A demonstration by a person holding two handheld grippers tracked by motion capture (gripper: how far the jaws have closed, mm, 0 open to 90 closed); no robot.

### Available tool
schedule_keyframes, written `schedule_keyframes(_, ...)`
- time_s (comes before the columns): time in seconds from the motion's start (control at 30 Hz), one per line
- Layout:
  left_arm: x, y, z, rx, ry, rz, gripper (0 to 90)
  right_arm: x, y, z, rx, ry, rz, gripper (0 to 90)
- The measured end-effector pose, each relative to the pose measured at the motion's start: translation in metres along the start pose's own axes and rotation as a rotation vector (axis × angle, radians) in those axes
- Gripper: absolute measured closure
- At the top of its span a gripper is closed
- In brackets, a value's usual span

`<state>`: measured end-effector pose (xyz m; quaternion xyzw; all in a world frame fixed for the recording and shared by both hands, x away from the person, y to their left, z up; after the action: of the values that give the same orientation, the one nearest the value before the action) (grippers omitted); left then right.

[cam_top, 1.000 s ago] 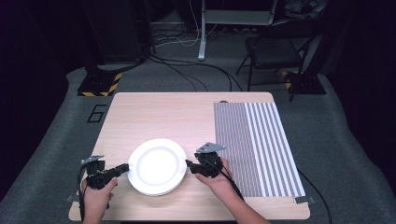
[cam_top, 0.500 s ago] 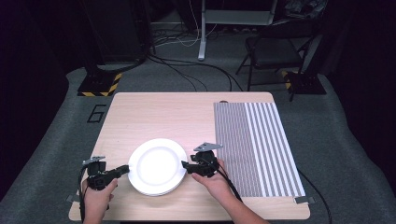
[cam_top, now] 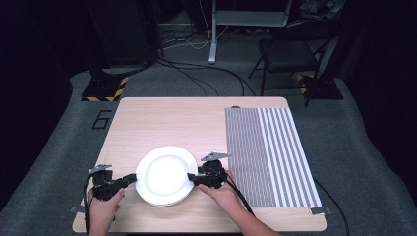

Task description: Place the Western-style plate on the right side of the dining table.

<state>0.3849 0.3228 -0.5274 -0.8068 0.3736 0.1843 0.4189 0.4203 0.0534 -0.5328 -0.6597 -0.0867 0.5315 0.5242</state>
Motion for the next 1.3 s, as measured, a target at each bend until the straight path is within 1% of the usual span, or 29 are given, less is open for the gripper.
schedule_keyframes(0.1,0.000,0.000,0.000,-0.009,0.006,-0.007,81.5,0.001,0.000,0.000,-0.002,0.003,-0.004,48.7)
schedule_keyframes(0.17,0.000,0.000,0.000,-0.002,0.005,-0.003,81.6,0.000,0.000,0.000,-0.003,0.005,-0.004,48.9)
schedule_keyframes(0.2,0.001,0.001,0.000,-0.003,0.008,0.004,81.5,-0.001,0.000,0.001,0.004,0.006,-0.002,49.4)
schedule_keyframes(0.27,0.001,0.001,-0.001,0.001,0.006,0.004,81.9,-0.002,-0.001,0.001,0.019,0.009,-0.005,49.7)
schedule_keyframes(0.3,0.001,0.001,-0.001,0.004,0.002,0.004,83.0,-0.004,-0.002,0.000,0.024,0.002,-0.016,50.1)
schedule_keyframes(0.33,0.001,0.001,-0.001,0.006,0.000,0.004,83.0,-0.004,-0.002,0.000,0.024,0.002,-0.016,50.1)
schedule_keyframes(0.37,0.001,0.001,-0.001,0.000,-0.001,0.003,83.5,-0.005,-0.003,0.000,0.029,-0.002,-0.019,50.1)
schedule_keyframes(0.43,0.001,0.002,-0.001,0.001,0.007,0.006,84.4,-0.007,-0.004,0.000,0.038,-0.007,-0.026,50.2)
schedule_keyframes(0.47,0.002,0.002,-0.002,-0.005,0.014,0.007,84.4,-0.008,-0.004,0.000,0.045,-0.005,-0.026,50.1)
schedule_keyframes(0.5,0.002,0.002,-0.002,0.000,0.019,0.009,84.4,-0.008,-0.004,-0.001,0.048,0.002,-0.026,50.1)
schedule_keyframes(0.53,0.003,0.002,-0.003,-0.005,0.018,0.010,84.4,-0.009,-0.004,-0.001,0.048,0.001,-0.028,50.2)
schedule_keyframes(0.6,0.004,0.002,-0.004,0.001,0.013,0.002,84.3,-0.010,-0.005,-0.003,0.054,0.000,-0.029,50.2)
schedule_keyframes(0.63,0.003,0.003,-0.004,0.010,0.007,0.016,84.2,-0.010,-0.005,-0.003,0.056,-0.002,-0.031,50.2)
schedule_keyframes(0.67,0.004,0.003,-0.005,0.007,0.007,0.014,84.2,-0.011,-0.005,-0.003,0.065,-0.003,-0.031,50.1)
schedule_keyframes(0.7,0.005,0.003,-0.006,0.000,0.016,0.015,84.1,-0.011,-0.005,-0.004,0.060,0.002,-0.035,50.2)
schedule_keyframes(0.77,0.006,0.004,-0.007,-0.010,0.024,0.015,82.7,-0.012,-0.006,-0.005,0.063,0.000,-0.039,50.3)
schedule_keyframes(0.8,0.006,0.004,-0.007,-0.011,0.021,0.020,82.4,-0.013,-0.006,-0.006,0.064,0.000,-0.039,50.8)
schedule_keyframes(0.83,0.006,0.004,-0.008,-0.022,0.022,0.023,81.1,-0.013,-0.006,-0.006,0.071,-0.002,-0.041,51.0)
schedule_keyframes(0.9,0.006,0.004,-0.009,-0.015,0.003,0.025,80.0,-0.014,-0.006,-0.007,0.078,-0.006,-0.041,51.4)
schedule_keyframes(0.93,0.006,0.004,-0.010,-0.016,0.002,0.026,79.8,-0.014,-0.006,-0.007,0.080,-0.007,-0.042,51.5)
schedule_keyframes(0.97,0.006,0.004,-0.010,-0.027,0.001,0.030,78.8,-0.014,-0.006,-0.007,0.079,-0.006,-0.042,51.6)
schedule_keyframes(1.07,0.006,0.004,-0.011,-0.035,0.000,0.038,77.5,-0.013,-0.006,-0.008,0.079,-0.004,-0.049,52.5)
schedule_keyframes(1.1,0.006,0.004,-0.012,-0.040,0.000,0.041,76.8,-0.013,-0.006,-0.008,0.086,-0.007,-0.049,52.5)
schedule_keyframes(1.13,0.006,0.003,-0.012,-0.037,0.000,0.044,76.1,-0.013,-0.005,-0.008,0.087,-0.009,-0.048,52.6)
schedule_keyframes(1.2,0.006,0.003,-0.013,-0.043,-0.004,0.049,74.6,-0.010,-0.003,-0.006,0.091,-0.029,-0.037,52.2)
schedule_keyframes(1.23,0.007,0.003,-0.014,-0.038,-0.004,0.042,73.8,-0.009,-0.002,-0.005,0.088,-0.035,-0.031,51.8)
schedule_keyframes(1.27,0.007,0.004,-0.014,-0.031,-0.007,0.049,73.4,-0.007,-0.001,-0.003,0.089,-0.046,-0.026,51.4)
schedule_keyframes(1.3,0.008,0.004,-0.014,-0.032,-0.006,0.049,73.3,-0.006,0.000,-0.002,0.090,-0.051,-0.019,51.9)
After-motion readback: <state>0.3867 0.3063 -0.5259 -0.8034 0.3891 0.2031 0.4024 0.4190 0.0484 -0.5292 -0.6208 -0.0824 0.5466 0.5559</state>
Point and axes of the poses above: each handheld gripper's, and its own axes: x roughly forward along the jaws, y roughly out of its underside, z roughly to its left, the point moved 7 cm from there along x, roughly forward along the jaws, and after that the axes turned 15 degrees about -x, right-handed, at the moved point
